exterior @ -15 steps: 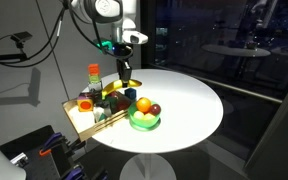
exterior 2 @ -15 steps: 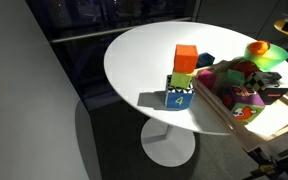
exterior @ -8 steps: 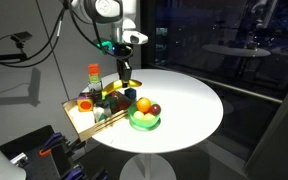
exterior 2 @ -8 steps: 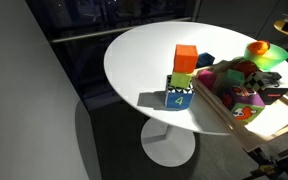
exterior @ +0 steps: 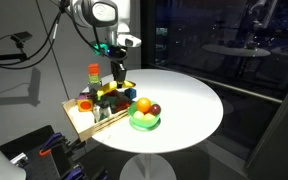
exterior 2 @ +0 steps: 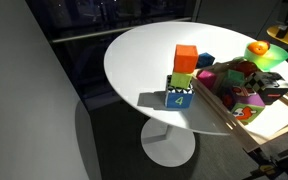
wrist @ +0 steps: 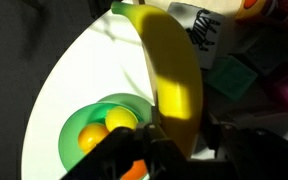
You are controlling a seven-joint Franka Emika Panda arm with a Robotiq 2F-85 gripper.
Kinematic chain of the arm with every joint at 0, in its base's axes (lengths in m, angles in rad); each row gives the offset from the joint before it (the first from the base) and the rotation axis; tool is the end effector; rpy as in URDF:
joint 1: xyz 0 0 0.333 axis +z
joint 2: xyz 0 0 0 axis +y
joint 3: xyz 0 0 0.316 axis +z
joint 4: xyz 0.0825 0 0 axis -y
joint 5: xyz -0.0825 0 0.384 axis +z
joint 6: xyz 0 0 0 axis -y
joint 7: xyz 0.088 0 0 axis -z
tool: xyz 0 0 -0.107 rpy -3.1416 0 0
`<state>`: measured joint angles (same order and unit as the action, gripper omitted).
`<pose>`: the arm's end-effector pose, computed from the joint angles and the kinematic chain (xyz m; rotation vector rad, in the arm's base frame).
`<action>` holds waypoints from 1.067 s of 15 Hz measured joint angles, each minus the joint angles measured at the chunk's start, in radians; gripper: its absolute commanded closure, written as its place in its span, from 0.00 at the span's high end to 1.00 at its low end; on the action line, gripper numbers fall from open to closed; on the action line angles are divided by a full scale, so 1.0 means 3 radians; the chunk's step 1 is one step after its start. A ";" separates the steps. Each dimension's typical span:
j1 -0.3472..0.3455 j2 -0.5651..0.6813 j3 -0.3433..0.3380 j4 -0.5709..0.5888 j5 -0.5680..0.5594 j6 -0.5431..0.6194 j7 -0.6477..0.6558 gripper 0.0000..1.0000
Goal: Put the banana in the wooden crate
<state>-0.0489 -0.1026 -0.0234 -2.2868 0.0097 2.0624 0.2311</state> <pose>0.4843 -0.0346 0.3853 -3.0976 0.4812 0.1919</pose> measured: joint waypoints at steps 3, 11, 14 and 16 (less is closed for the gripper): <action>0.0061 -0.0020 0.0067 -0.0088 -0.0005 0.0035 0.0000 0.17; 0.0203 -0.0191 0.0232 -0.0505 -0.0042 0.0321 -0.0002 0.43; 0.0228 -0.0267 0.0292 -0.0662 -0.0087 0.0418 -0.0001 0.74; 0.0233 -0.0309 0.0320 -0.0730 -0.0105 0.0427 0.0000 0.89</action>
<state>0.0211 -0.1953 0.0727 -2.5059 -0.0219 2.1907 0.2310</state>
